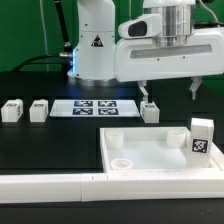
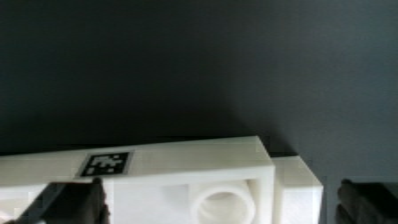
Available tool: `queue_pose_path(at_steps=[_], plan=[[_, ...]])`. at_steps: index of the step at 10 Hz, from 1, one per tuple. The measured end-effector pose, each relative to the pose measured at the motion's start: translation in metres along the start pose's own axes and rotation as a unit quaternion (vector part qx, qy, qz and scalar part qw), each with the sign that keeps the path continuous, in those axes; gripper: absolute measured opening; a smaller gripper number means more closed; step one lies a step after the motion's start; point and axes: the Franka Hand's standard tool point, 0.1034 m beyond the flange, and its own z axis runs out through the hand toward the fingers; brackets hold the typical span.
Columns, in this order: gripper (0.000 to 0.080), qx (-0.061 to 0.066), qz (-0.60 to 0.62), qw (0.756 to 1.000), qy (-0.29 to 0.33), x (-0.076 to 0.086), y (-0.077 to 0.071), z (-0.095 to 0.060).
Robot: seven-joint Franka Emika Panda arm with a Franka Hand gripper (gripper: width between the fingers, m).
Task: Assemble square table
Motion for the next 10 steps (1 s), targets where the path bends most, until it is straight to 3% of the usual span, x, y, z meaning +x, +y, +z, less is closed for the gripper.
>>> queue_pose_path(at_steps=[2,4,6,10], plan=[[0.0649,0.0,0.001,1.0,-0.015,-0.005,-0.001,0.003],[0.0649,-0.012,-0.021,0.995,-0.095,-0.035,0.002,0.018],[0.0649,-0.017,-0.019,0.991,-0.131,-0.045,0.011,0.026],[0.0649,-0.01,-0.006,0.963,-0.268,-0.054,0.01,0.024]])
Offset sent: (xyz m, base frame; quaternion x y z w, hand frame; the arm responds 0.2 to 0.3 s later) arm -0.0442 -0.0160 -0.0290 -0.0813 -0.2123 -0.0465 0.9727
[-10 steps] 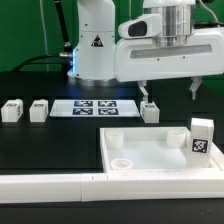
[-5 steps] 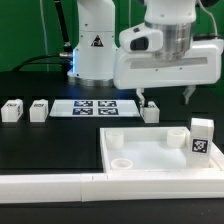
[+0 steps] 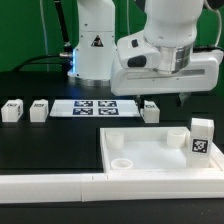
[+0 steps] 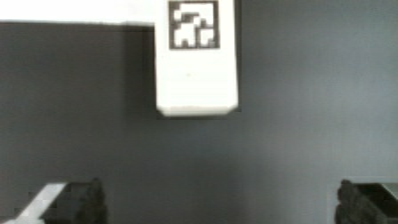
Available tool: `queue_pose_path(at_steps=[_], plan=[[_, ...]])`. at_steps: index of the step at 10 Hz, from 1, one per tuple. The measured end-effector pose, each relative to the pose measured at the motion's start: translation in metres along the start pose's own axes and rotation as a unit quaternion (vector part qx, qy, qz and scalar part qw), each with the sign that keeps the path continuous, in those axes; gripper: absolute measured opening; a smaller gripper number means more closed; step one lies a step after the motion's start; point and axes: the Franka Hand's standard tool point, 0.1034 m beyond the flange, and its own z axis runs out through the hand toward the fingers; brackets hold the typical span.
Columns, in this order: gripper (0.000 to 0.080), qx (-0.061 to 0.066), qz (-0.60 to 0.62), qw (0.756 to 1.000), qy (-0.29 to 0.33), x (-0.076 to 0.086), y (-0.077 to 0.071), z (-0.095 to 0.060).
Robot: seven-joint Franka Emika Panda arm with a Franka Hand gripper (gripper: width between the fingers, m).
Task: Assemble square table
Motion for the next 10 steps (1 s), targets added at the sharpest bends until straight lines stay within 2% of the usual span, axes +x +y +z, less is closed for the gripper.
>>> queue_pose_path(at_steps=[1,3,4,5,9,10], plan=[[0.0649,0.002,0.006,0.999,-0.045,-0.004,0.004,0.004],[0.0649,-0.017,-0.005,0.995,-0.101,-0.008,0.005,0.018],[0.0649,-0.015,-0.002,0.99,-0.14,-0.014,0.006,0.018],[0.0649,-0.014,0.001,0.986,-0.167,-0.011,0.008,0.019],[0.0649,-0.014,0.004,0.986,-0.168,-0.008,0.01,0.022],[0.0649,-0.017,0.012,0.984,-0.177,-0.01,0.011,0.03]])
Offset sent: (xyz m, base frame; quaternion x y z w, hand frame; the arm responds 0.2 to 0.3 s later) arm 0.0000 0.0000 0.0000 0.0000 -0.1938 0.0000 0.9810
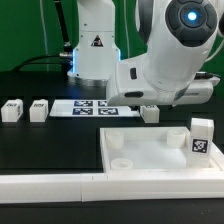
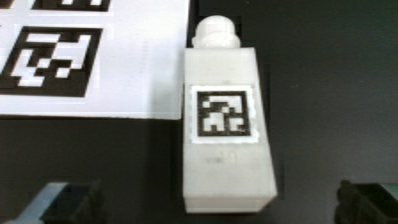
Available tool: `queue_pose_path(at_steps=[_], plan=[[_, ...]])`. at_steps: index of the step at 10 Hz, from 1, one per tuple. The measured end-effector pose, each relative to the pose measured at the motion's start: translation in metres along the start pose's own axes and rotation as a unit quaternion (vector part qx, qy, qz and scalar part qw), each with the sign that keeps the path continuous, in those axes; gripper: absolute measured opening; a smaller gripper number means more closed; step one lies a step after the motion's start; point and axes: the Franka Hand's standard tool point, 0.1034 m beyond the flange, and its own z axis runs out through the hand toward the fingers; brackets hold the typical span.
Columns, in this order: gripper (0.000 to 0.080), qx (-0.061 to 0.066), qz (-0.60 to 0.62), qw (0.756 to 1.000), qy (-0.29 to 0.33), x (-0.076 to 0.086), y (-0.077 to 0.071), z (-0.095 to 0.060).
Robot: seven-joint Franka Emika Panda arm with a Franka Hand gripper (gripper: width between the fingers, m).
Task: Assemble square table
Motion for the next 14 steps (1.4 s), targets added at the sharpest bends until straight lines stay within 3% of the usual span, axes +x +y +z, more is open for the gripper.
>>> queue_pose_path(at_steps=[3,6,8,9,10,14], plan=[[0.0649,-0.003,0.025,0.999,-0.023,-0.003,-0.003,0.023],[0.0649,-0.002,0.03,0.999,-0.024,-0.002,0.0,0.024],[0.0412,-0.001,0.03,0.999,-0.024,-0.002,0.001,0.024],[0.0412,-0.001,0.031,0.999,-0.024,-0.002,0.001,0.024],[0.029,0.0,0.031,0.999,-0.024,-0.002,0.001,0.023],[0.029,0.001,0.032,0.999,-0.024,-0.002,0.002,0.023]])
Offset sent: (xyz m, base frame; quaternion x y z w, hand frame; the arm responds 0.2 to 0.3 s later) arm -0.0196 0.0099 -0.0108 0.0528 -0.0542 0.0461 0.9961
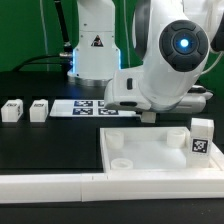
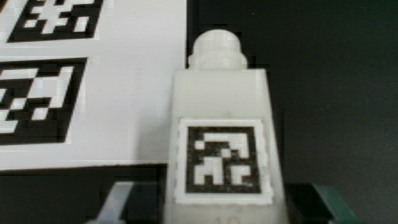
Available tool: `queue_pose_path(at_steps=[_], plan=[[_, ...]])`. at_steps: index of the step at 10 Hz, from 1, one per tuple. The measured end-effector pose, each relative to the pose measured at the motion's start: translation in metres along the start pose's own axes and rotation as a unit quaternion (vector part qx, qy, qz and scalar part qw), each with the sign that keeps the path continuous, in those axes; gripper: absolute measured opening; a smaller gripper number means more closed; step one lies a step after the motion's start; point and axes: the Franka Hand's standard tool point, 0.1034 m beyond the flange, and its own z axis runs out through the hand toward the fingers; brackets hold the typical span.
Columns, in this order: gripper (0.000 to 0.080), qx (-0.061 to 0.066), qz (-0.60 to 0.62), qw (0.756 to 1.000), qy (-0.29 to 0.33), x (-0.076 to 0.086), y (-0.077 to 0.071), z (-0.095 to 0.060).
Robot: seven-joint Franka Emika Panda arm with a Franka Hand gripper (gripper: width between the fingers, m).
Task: Assemble square table
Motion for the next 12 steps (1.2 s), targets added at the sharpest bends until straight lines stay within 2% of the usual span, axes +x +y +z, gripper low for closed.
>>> queue_pose_path(at_steps=[2,4,6,7,10,11,12], plan=[[0.029,0.0,0.0,1.0,0.0,-0.001,0.002,-0.004],[0.029,0.006,-0.007,1.0,0.017,-0.007,0.013,-0.053],[0.029,0.022,-0.008,0.999,0.042,-0.02,0.023,-0.086],[0.029,0.026,-0.009,0.998,0.059,-0.023,0.023,-0.096],[0.029,0.03,-0.01,0.986,0.163,-0.011,0.023,-0.098],[0.029,0.028,-0.01,0.974,0.224,0.01,0.028,-0.1],[0.029,0.028,-0.017,0.966,0.255,0.012,0.031,-0.12]])
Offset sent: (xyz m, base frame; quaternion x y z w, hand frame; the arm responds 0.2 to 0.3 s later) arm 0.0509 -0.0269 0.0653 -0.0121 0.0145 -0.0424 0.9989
